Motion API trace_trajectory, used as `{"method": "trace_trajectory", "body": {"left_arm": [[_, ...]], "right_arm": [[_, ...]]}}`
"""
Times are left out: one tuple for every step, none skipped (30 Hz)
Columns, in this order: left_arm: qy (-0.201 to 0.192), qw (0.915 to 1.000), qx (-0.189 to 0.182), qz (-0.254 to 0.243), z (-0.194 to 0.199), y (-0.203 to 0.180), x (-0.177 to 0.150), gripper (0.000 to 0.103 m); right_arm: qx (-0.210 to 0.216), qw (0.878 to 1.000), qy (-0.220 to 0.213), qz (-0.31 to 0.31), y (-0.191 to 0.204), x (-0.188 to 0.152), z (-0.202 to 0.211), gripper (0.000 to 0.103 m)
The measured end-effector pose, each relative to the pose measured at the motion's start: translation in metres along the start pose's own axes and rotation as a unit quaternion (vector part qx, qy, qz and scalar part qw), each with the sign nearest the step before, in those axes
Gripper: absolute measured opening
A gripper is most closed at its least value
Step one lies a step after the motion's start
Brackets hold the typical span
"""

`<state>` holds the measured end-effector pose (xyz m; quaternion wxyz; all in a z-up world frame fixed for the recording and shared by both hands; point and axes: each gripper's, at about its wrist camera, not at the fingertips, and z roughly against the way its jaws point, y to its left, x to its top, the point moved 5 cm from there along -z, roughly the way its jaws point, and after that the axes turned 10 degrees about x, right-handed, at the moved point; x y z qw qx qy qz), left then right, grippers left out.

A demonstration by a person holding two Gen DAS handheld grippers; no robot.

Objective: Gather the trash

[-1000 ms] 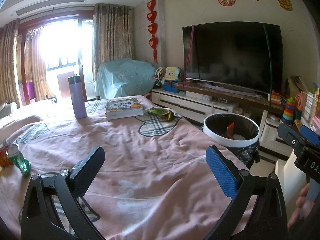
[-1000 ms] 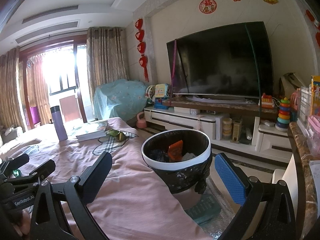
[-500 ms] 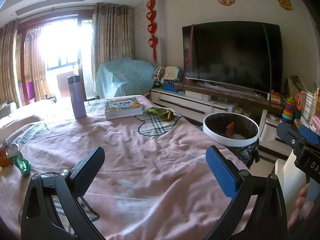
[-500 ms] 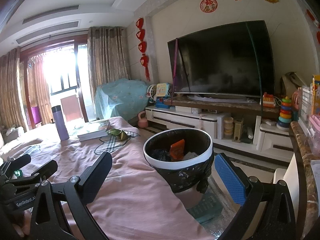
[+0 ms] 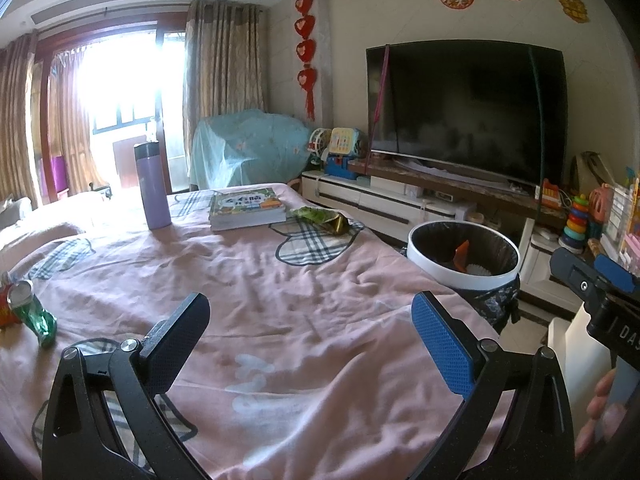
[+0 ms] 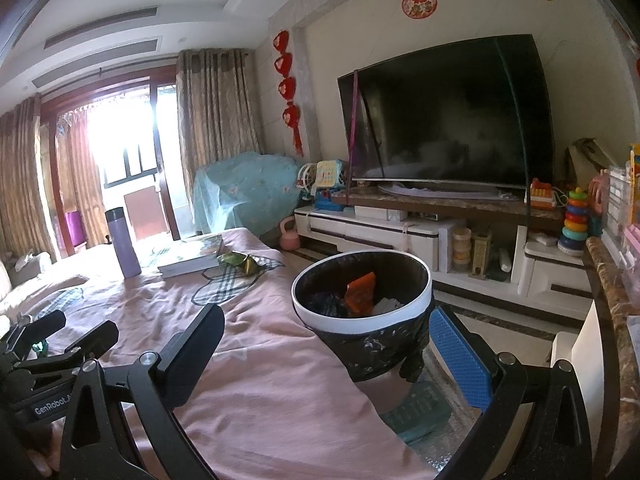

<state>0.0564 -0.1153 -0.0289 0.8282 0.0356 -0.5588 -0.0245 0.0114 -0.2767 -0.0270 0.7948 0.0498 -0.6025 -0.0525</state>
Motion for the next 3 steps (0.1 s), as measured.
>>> {"method": "trace_trajectory", "body": {"left_arm": [[0.001,1.0000,0.000,0.001,-0.0005,0.0012,-0.0004,0.103],[0.003,1.0000,0.000,0.001,-0.0010,0.0016,-0.0009,0.103],[0.005,1.0000,0.000,0.003,-0.0015,0.0020,-0.0015,0.103]], "right_arm": [[0.000,1.000,0.001,-0.001,0.0001,0.0001,0.0008,0.103],[0.000,1.000,0.002,-0.002,0.0025,-0.0006,0.0008,0.103],[0.001,1.000,0.003,-0.003,0.0056,-0.0014,0.0011,0.103]]}}
